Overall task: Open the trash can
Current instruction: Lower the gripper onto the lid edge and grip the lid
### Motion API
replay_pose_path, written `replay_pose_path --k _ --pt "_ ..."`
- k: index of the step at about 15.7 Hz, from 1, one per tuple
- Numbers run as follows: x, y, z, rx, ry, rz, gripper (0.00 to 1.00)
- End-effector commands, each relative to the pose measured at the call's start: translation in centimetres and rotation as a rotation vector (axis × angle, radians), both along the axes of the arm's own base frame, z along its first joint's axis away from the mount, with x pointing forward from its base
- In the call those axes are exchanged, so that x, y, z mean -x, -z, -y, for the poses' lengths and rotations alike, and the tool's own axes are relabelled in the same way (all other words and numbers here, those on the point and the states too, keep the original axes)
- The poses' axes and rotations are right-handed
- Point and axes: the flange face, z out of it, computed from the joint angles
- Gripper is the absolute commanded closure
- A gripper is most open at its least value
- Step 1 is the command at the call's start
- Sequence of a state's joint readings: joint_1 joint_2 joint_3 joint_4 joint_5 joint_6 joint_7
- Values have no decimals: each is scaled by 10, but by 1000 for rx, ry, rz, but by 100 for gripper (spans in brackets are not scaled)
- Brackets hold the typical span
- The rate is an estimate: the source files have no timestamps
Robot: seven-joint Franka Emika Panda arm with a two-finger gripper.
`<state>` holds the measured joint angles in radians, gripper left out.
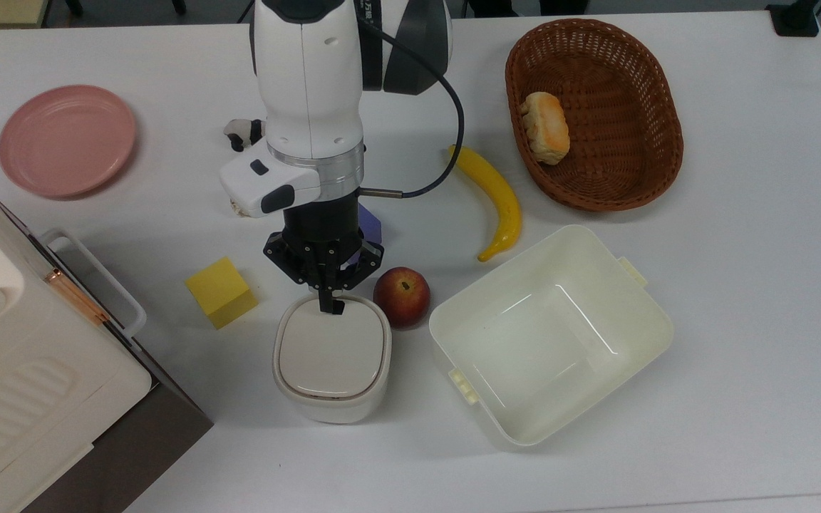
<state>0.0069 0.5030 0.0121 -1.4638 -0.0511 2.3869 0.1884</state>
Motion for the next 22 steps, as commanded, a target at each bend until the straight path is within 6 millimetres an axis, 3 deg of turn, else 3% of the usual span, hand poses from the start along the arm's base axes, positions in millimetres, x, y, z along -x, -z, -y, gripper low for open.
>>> replay_pose_path --k 1,10,22 --pt "-6 3 -9 4 8 17 100" --pt "-12 4 -17 1 -1 26 100" --pt "-10 -12 -7 -4 14 44 100"
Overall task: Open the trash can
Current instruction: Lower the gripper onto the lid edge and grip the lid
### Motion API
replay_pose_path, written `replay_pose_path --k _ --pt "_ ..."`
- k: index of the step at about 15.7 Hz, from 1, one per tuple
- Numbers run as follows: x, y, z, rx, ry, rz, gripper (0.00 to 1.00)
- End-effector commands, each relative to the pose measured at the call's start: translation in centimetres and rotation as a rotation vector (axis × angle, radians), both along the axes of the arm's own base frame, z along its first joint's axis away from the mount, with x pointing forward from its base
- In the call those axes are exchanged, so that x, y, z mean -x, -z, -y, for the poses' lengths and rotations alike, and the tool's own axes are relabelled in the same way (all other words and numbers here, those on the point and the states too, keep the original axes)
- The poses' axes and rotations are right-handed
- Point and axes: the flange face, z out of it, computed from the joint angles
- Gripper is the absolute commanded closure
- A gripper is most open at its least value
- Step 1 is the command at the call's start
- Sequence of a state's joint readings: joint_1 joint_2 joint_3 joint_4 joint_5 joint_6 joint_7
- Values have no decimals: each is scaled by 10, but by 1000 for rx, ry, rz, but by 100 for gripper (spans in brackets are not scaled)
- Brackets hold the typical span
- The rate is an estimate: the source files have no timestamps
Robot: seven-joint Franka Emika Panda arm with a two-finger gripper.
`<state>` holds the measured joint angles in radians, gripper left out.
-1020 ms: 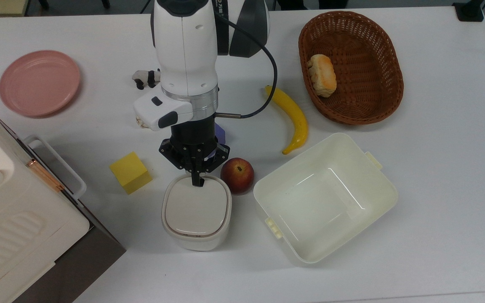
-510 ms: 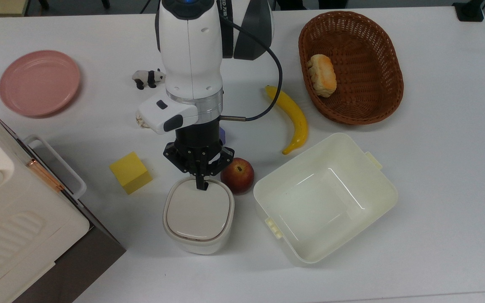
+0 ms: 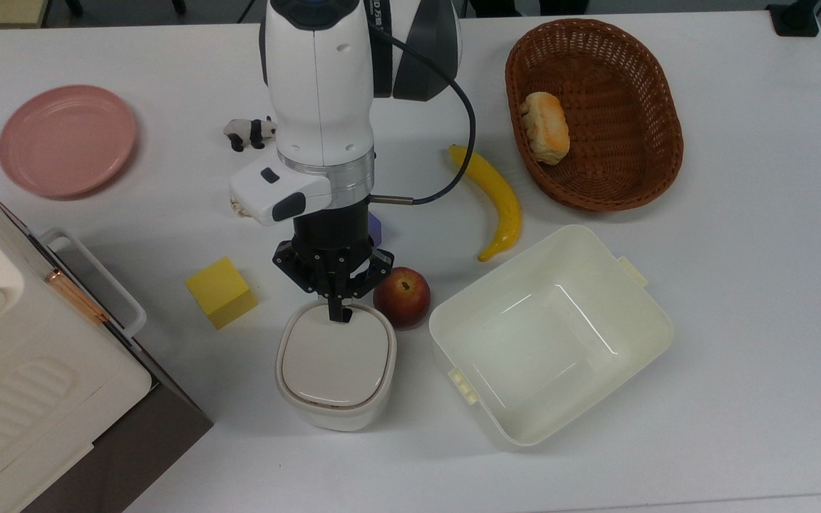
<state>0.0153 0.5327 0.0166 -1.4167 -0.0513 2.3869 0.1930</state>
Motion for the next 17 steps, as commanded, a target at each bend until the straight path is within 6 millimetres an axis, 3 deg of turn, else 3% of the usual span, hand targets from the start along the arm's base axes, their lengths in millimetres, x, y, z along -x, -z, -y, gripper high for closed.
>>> replay_pose_path --k 1,17 --pt "0 -12 2 1 22 27 100" --pt "-3 7 -6 9 8 6 100"
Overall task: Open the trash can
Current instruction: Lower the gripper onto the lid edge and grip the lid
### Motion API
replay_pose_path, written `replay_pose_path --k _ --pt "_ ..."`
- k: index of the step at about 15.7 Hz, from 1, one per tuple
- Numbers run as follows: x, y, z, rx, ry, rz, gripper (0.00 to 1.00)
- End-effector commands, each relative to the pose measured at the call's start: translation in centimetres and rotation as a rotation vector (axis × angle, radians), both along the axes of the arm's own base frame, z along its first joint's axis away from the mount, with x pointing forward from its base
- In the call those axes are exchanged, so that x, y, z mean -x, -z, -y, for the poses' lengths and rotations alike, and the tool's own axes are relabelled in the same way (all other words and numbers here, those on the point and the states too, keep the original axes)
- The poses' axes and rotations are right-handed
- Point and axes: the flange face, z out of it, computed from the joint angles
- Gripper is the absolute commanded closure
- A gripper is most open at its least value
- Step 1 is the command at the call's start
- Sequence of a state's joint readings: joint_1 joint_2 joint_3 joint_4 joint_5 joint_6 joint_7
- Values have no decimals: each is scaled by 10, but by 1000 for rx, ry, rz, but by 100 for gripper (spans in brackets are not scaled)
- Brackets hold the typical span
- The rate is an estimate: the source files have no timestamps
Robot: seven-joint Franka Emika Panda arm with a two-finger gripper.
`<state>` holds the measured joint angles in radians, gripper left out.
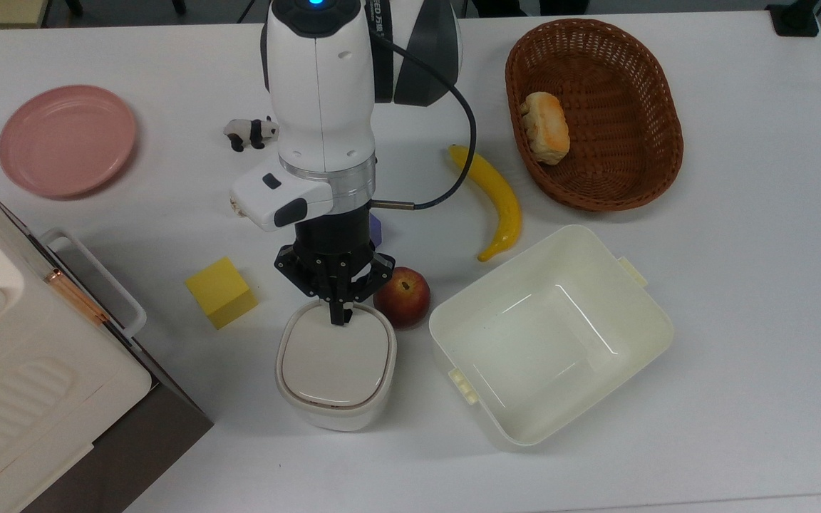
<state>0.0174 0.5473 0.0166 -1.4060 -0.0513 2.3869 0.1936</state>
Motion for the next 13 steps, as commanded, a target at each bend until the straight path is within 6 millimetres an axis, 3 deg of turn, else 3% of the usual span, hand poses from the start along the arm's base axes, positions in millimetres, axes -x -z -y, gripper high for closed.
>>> replay_pose_path --k 1,13 --pt "0 1 -5 9 9 9 100" --pt "-1 16 -16 29 -14 -9 100"
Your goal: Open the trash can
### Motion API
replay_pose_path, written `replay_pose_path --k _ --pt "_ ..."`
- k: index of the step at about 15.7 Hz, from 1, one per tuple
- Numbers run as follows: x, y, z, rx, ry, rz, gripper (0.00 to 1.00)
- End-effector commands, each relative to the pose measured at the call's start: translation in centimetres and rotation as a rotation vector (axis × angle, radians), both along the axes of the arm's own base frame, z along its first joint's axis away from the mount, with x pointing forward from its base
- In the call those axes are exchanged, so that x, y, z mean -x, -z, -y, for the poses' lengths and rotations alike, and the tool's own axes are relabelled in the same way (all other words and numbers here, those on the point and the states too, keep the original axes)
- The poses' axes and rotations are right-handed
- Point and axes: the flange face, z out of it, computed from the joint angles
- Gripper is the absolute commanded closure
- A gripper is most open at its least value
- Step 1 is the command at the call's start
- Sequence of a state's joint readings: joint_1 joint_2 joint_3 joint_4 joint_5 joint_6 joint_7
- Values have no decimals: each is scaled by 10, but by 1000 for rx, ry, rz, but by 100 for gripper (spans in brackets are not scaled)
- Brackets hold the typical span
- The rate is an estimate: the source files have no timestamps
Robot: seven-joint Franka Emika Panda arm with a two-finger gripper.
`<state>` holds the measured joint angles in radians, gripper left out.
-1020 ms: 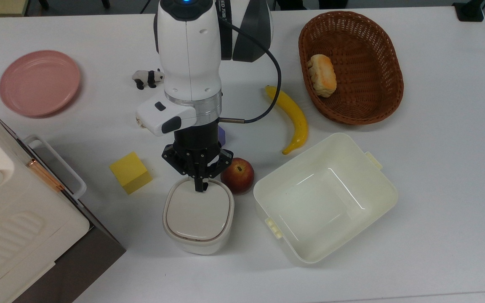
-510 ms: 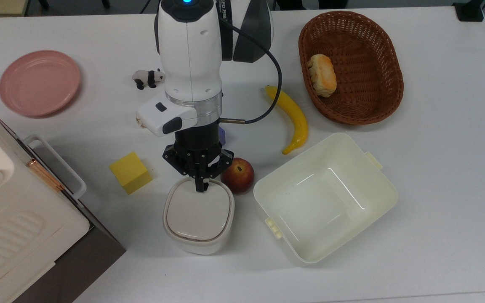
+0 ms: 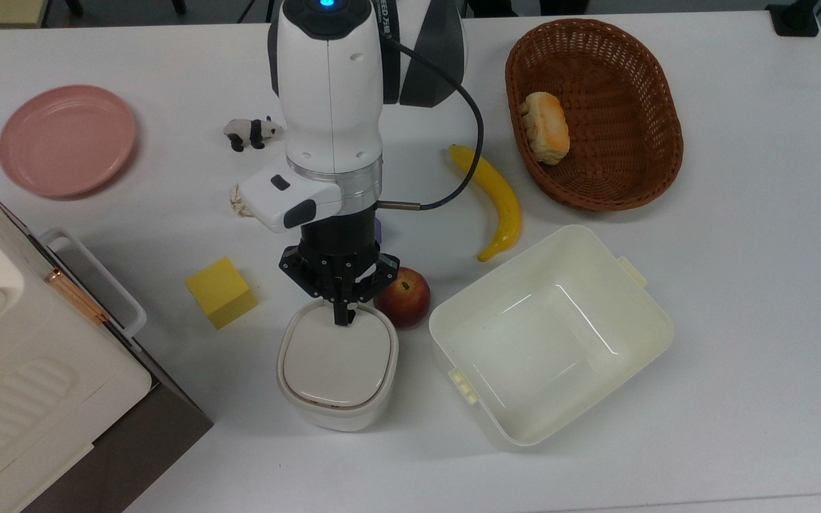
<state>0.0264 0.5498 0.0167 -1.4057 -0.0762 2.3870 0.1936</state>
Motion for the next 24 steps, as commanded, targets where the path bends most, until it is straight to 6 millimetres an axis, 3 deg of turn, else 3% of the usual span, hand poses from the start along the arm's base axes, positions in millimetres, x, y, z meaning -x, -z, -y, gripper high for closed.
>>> replay_pose_path --k 1,5,10,14,17,19,21,22,24 --pt "-1 13 -9 7 6 -6 100" --pt "1 -4 0 -1 22 10 100" --pt "15 -62 15 -15 46 69 100" --pt "41 -91 26 1 60 -17 99" --pt "73 -104 26 35 25 -129 88" --pt "111 -121 24 64 -30 -242 74" --pt "136 -136 29 83 -37 -326 62" --pt "144 -140 31 103 -32 -365 49" --pt "154 -144 35 156 -20 -413 0"
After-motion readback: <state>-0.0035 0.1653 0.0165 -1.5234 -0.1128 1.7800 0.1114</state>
